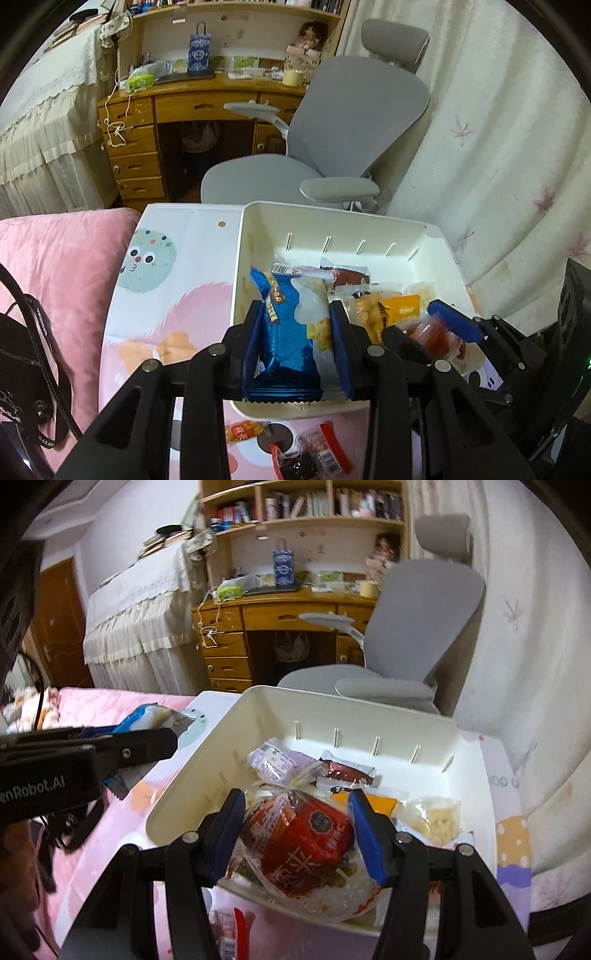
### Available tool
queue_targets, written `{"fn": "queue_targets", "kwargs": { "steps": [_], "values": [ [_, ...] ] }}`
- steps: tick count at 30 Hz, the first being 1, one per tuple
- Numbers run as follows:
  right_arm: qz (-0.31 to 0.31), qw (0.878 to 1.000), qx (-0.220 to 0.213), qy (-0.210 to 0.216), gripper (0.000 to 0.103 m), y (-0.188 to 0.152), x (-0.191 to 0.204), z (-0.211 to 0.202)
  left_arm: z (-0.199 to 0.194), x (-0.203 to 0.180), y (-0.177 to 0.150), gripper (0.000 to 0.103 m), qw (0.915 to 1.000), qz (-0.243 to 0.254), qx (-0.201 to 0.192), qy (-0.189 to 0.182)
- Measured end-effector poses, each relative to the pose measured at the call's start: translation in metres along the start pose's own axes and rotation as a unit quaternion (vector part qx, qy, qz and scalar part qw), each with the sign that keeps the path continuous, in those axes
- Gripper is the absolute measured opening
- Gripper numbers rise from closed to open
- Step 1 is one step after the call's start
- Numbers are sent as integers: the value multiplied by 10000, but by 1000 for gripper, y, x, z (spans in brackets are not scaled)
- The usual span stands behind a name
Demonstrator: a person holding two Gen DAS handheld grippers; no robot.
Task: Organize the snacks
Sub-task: 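Carry the blue chip bag and red-wrapped snack over the tray and release both, then withdraw both tools toward the last snacks on the table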
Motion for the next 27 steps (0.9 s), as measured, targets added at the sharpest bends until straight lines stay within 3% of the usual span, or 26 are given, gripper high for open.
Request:
{"fn": "queue_targets", "kwargs": {
  "steps": [2, 7, 17, 27],
  "values": [
    [185, 9998, 30, 43, 59, -2, -7, 3, 6, 1, 0, 55, 9999, -69, 103, 81],
    [372, 9991, 191, 13, 65, -11, -19, 10, 11, 6, -4, 66, 9992, -272, 291, 41],
    [723, 9970, 294, 6, 68, -23, -22, -1, -1, 19, -21, 66, 9973, -454, 567, 78],
    [1279, 9903, 491, 229, 72, -46, -4, -22, -37, 47, -45, 75, 9964, -472, 665, 237]
  ]
}}
Point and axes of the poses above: each gripper's, at about its wrist camera, not at the fingertips, and z roughly the way its jaws point, x to its left, y to its top, the point moved 9 cm from there along z, roughly the way its jaws point, and after that the axes turned 7 degrees about y, right-handed, at the moved point
